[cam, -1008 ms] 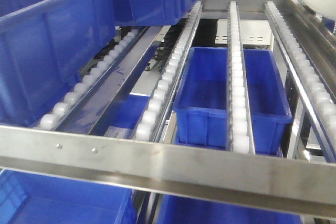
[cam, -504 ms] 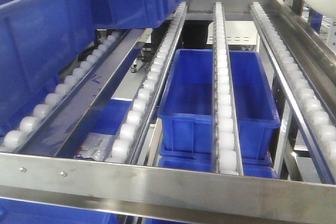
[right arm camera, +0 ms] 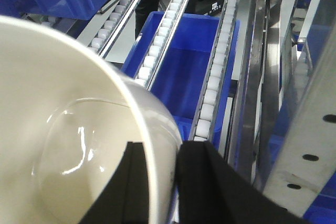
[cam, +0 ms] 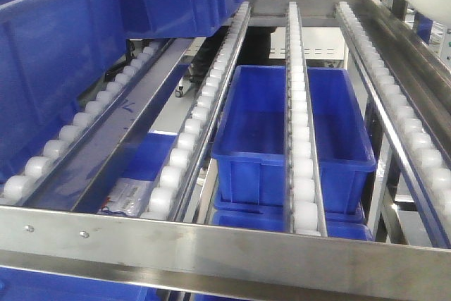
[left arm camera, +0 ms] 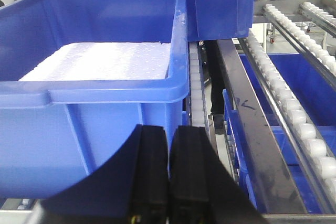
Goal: Move white bin to right shelf second layer
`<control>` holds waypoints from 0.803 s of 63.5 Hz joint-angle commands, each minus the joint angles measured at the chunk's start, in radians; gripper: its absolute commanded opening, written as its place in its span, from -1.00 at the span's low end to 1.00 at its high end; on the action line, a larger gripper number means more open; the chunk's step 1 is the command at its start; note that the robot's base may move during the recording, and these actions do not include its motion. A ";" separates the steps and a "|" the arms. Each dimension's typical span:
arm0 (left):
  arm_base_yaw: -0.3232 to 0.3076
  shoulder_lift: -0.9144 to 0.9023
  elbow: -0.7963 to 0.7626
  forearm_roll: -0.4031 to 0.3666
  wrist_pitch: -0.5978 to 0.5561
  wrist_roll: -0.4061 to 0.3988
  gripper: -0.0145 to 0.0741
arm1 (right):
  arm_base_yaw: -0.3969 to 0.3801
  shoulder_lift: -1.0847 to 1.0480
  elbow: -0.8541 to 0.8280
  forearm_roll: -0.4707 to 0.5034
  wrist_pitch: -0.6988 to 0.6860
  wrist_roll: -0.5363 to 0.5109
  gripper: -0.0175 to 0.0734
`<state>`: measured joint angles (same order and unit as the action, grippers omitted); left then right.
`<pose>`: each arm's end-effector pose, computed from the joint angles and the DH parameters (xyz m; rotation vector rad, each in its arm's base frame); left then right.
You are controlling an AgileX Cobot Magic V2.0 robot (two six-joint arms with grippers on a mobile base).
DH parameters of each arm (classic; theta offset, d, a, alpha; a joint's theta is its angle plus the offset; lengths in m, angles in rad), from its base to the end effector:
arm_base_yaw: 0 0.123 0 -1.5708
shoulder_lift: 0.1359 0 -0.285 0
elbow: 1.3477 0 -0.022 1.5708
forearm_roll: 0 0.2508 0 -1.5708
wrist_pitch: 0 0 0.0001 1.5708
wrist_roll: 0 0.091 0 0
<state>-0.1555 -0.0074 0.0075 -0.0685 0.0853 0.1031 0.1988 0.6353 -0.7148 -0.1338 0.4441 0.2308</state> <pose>0.0555 -0.0092 0.2033 0.1537 1.5621 -0.0994 0.1253 0.0199 0.3603 -0.0420 1.8469 0.1628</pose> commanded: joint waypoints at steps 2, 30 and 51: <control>-0.004 -0.014 0.037 -0.005 -0.085 -0.004 -0.48 | -0.006 0.003 -0.028 -0.011 -0.097 -0.003 -0.49; -0.004 -0.014 0.037 -0.005 -0.085 -0.004 -0.48 | -0.006 0.003 -0.028 -0.011 -0.097 -0.003 -0.49; -0.004 -0.014 0.037 -0.005 -0.085 -0.004 -0.48 | -0.006 0.003 -0.028 -0.011 -0.098 -0.003 -0.49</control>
<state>-0.1555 -0.0074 0.0075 -0.0685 0.0853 0.1031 0.1988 0.6353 -0.7148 -0.1338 0.4441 0.2308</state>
